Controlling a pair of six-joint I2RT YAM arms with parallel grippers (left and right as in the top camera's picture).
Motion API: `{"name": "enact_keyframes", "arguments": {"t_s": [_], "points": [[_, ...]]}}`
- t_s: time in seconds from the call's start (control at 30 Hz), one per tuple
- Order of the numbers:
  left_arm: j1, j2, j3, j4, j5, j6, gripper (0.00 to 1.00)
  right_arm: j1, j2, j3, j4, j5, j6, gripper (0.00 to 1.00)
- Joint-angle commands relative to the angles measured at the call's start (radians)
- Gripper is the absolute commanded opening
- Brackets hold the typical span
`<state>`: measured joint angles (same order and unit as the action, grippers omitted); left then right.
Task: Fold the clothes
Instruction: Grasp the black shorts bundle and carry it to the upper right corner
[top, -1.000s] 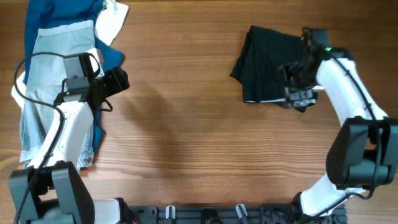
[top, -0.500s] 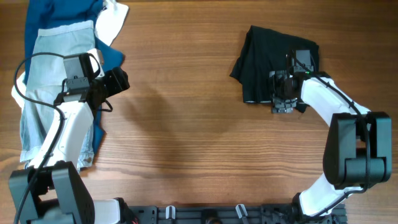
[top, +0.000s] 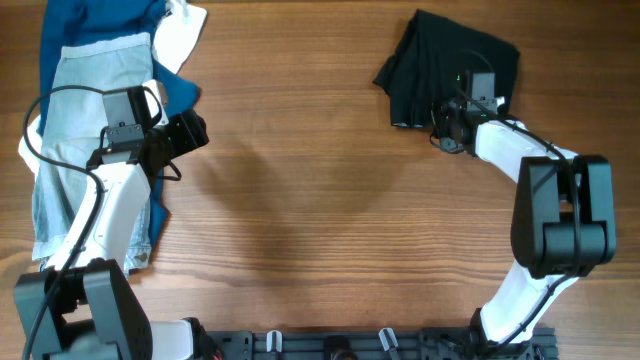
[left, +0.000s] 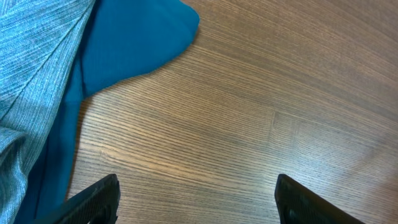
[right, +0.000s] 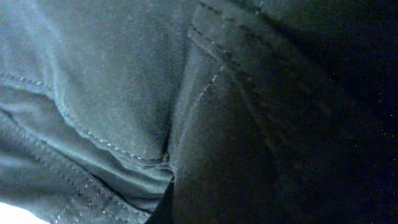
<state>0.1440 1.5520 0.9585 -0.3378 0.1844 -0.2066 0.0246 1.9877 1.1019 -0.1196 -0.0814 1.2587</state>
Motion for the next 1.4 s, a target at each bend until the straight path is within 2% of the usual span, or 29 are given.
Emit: {"name": "enact_keyframes", "arguments": {"t_s": [0.0, 0.1, 0.27, 0.5, 0.7, 1.07, 1.2, 1.37], "points": [[0.002, -0.007, 0.001, 0.0, 0.008, 0.017, 0.79, -0.045, 0.108, -0.066, 0.028, -0.066, -0.278, 0.04], [0.002, -0.007, 0.001, 0.0, 0.008, 0.016, 0.79, -0.106, 0.07, -0.034, 0.031, -0.165, -0.47, 0.04], [0.002, -0.007, 0.001, 0.0, 0.008, 0.016, 0.79, -0.17, -0.06, 0.003, -0.063, -0.242, -0.63, 0.04], [0.002, -0.007, 0.001, 0.003, 0.008, 0.016, 0.8, -0.175, -0.32, 0.017, -0.142, -0.278, -0.66, 0.04], [0.002, -0.007, 0.001, 0.011, 0.008, 0.017, 0.8, -0.175, -0.441, 0.02, -0.151, -0.286, -0.658, 0.04], [0.002, -0.007, 0.001, 0.012, 0.005, 0.017, 0.79, -0.198, -0.468, 0.175, -0.157, -0.187, -0.958, 0.04], [0.002, -0.007, 0.001, 0.021, 0.005, 0.017, 0.79, -0.244, -0.468, 0.25, -0.159, -0.145, -0.993, 0.04], [0.002, -0.007, 0.001, 0.041, 0.005, 0.017, 0.79, -0.3, -0.459, 0.261, -0.087, -0.151, -1.027, 0.04]]}}
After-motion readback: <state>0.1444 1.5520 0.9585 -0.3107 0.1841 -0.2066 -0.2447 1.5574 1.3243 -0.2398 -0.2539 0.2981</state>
